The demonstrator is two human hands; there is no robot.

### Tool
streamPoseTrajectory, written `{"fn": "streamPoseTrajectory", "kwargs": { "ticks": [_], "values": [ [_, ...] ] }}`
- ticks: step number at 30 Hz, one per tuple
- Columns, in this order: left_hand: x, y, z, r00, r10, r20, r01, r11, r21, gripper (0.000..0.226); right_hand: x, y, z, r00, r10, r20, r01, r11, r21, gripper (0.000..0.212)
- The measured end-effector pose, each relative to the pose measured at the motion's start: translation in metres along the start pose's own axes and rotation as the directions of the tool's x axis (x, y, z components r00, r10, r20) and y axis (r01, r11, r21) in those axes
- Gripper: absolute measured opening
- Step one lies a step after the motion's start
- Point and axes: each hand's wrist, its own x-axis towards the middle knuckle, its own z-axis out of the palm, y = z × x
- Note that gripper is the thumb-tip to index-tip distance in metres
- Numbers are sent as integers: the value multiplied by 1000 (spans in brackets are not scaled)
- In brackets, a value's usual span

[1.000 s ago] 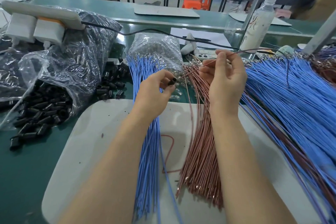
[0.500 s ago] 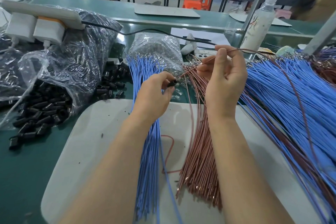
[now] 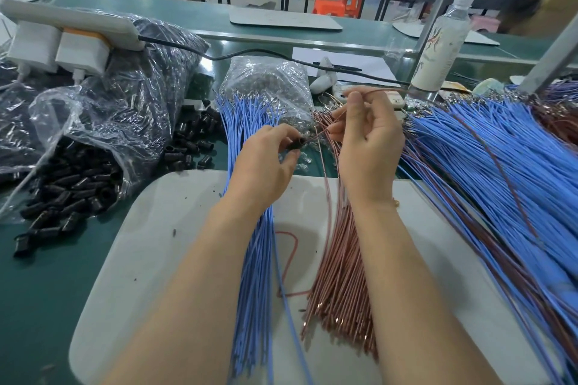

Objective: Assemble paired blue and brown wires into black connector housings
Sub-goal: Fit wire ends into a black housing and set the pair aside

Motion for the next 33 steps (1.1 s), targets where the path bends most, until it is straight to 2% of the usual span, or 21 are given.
{"fn": "streamPoseTrajectory", "kwargs": {
  "ticks": [2,7,11,13,19,24,33],
  "values": [
    [0,1,-1,999,29,-17,-29,1000,6,18,0,0,0,999,-26,29,27,998,-61,21],
    [-1,3,-2,998,41,-40,-42,999,-21,18,2,-1,-2,999,51,-5,-51,998,-21,21],
    [-1,3,-3,996,70,-50,-72,997,-30,20,0,3,1,967,153,206,-101,965,-243,33],
    [-2,4,-3,995,82,-49,-83,996,-23,21,-2,4,1,953,165,255,-81,947,-312,34],
    [-2,5,-4,992,113,-53,-113,994,11,21,-4,3,0,979,55,199,22,931,-364,32],
    [-2,6,-6,991,118,-60,-114,992,57,22,-4,3,0,975,61,213,23,928,-372,32],
    [-2,4,-3,996,72,-54,-72,997,11,20,-4,4,3,961,113,252,-11,927,-374,29]
  ]
}}
